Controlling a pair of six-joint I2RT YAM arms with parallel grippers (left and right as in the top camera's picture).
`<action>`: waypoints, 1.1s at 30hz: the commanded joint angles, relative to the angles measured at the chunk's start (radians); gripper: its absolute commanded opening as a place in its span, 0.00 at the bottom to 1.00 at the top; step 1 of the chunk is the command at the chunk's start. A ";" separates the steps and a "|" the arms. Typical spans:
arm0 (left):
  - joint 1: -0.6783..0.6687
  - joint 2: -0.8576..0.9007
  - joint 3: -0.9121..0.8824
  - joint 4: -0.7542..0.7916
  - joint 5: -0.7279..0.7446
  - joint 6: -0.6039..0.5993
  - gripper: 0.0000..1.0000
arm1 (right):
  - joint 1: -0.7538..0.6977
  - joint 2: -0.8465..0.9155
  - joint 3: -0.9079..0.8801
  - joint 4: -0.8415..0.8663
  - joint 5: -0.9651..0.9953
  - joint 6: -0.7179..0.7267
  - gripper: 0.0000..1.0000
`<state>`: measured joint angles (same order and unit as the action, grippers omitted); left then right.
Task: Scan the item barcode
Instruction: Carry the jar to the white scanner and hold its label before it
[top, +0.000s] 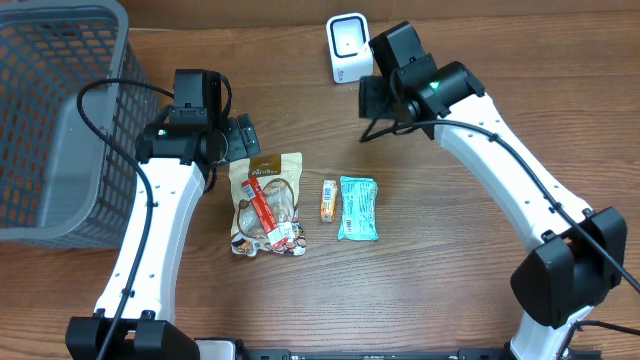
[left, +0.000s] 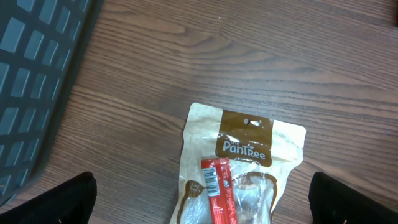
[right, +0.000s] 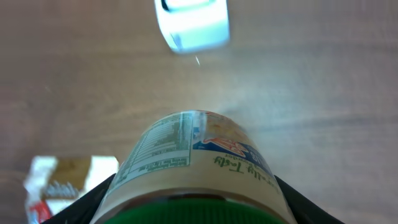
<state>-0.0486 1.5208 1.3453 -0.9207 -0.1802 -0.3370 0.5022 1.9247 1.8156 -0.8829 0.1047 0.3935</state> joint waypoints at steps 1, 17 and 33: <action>-0.004 -0.005 0.013 0.002 -0.006 0.001 0.99 | -0.018 0.005 0.025 0.084 -0.001 -0.060 0.04; -0.004 -0.005 0.013 0.002 -0.006 0.001 1.00 | -0.021 0.146 0.024 0.652 0.014 -0.185 0.04; -0.004 -0.005 0.013 0.002 -0.006 0.001 1.00 | -0.053 0.416 0.023 1.204 0.037 -0.181 0.04</action>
<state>-0.0486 1.5208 1.3453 -0.9203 -0.1802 -0.3370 0.4622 2.3070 1.8156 0.2699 0.1249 0.2123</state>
